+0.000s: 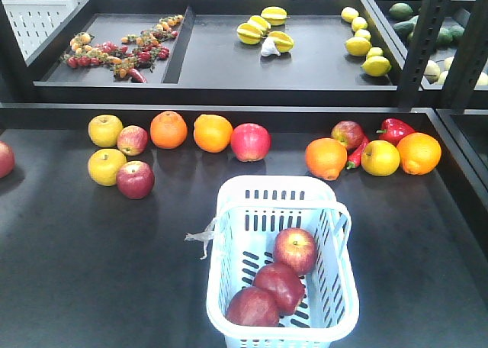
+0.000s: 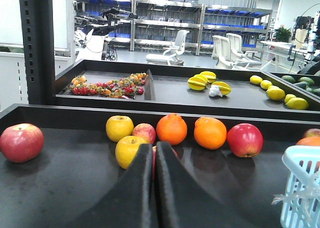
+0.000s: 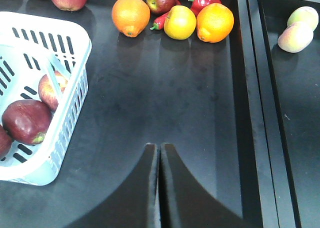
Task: Pick three apples into basket with both arms
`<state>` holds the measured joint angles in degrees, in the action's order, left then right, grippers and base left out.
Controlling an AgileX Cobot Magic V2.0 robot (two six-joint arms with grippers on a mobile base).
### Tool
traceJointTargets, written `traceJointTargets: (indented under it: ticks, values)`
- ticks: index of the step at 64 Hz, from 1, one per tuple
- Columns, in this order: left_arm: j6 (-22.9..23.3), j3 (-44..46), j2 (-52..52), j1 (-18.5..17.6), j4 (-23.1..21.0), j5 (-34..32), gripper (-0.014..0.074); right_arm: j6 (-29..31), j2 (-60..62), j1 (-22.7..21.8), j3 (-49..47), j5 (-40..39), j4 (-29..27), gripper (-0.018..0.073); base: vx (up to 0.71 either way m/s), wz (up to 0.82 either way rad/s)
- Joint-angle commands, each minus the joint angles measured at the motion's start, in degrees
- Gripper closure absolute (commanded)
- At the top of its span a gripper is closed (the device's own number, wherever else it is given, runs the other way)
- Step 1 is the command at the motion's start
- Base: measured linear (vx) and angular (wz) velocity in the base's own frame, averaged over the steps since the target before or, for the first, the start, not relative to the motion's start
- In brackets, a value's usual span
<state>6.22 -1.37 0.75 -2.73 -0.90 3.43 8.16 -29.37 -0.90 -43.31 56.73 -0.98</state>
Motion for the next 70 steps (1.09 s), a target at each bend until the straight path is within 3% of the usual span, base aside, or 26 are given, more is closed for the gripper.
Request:
traceJointTargets:
  ticks: [1, 25, 46, 53, 70]
  values:
    - [0.5, -1.3, 0.8, 0.1, -0.1, -4.0, 0.0604, -0.2, -0.3, -0.3, -1.4, -3.1, 0.5, 0.0568, 0.00, 0.00]
    - [0.5, -1.3, 0.8, 0.1, -0.1, -4.0, 0.0604, -0.2, -0.3, -0.3, -1.4, -3.1, 0.5, 0.0568, 0.00, 0.00]
    - [0.5, -1.3, 0.8, 0.1, -0.1, -4.0, 0.0604, -0.2, 9.2, -0.3, -0.9, -6.9, 5.7, 0.0568, 0.00, 0.00]
    - [0.5, -1.3, 0.8, 0.1, -0.1, -4.0, 0.0604, -0.2, 13.0, -0.3, 4.1, -14.8, 5.7, 0.0568, 0.00, 0.00]
    - [0.5, -1.3, 0.8, 0.1, -0.1, -4.0, 0.0604, -0.2, 21.8, -0.3, 25.6, -48.5, 5.3, 0.0568, 0.00, 0.00]
